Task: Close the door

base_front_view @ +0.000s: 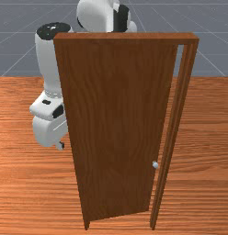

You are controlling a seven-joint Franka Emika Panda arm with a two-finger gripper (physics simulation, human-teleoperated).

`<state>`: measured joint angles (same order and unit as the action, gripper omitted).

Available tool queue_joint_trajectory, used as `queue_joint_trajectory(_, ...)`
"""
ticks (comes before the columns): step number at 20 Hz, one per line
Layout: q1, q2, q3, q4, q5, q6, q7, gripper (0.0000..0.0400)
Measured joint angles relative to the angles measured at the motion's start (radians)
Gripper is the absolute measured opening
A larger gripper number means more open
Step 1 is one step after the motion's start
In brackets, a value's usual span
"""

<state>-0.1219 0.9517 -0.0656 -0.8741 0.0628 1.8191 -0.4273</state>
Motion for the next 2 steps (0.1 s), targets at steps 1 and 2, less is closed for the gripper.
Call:
queue_joint_trajectory(1,0.017,-0.04,-0.017,-0.08,0.003,0.029,-0.005,0.0265)
queue_joint_trajectory(2,0.097,0.008,-0.017,0.007,0.0,-0.013,0.188,0.032)
